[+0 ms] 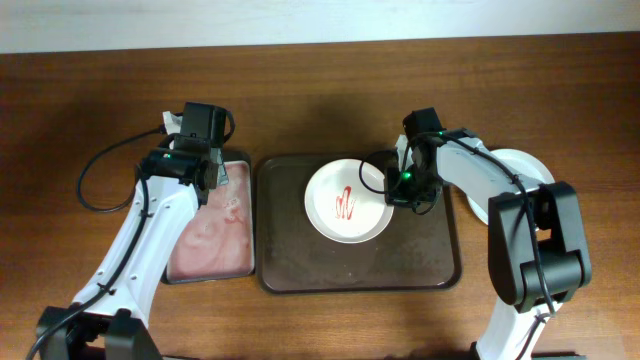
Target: Clean dirty plates on tray and stack at the side
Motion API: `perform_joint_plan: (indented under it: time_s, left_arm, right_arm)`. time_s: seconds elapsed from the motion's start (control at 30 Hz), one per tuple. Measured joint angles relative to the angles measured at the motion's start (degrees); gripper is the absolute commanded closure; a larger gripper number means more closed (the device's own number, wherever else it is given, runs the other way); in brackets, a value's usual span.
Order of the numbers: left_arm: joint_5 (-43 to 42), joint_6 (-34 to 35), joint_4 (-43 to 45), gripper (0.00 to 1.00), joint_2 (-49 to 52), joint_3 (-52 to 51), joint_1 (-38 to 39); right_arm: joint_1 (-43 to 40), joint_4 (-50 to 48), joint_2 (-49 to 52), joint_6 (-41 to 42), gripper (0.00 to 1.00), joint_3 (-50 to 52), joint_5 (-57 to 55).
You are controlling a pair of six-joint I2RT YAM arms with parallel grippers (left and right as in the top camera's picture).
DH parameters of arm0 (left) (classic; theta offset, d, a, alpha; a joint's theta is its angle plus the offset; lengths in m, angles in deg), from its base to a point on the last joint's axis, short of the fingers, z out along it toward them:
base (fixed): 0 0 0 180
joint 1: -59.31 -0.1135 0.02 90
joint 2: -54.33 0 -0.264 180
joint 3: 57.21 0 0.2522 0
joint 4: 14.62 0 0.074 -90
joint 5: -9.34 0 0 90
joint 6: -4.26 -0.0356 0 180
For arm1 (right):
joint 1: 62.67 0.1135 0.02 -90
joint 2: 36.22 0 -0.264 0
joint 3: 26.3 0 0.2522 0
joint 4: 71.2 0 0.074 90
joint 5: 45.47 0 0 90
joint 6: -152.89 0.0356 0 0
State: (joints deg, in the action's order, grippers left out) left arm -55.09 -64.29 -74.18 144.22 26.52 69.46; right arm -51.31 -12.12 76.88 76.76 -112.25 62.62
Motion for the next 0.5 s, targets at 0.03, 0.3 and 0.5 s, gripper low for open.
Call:
perform_joint_plan:
  time_s: [0.03,0.3,0.5]
  left_arm:
    - [0.0,0.0,0.0,1.00,0.0,0.0,0.0]
    - [-8.2,-5.3,0.0,1.00,2.9,-2.9,0.0]
    - [-13.5,-6.1,-0.2,1.00,5.9,-3.8,0.0]
  right_arm:
    - [0.0,0.0,0.0,0.0,0.96,0.0,0.0]
    - [0.0,0.0,0.0,-0.1,0.96,0.0,0.0]
    - [0.0,0.2,0.0,-0.2,0.96,0.0,0.0]
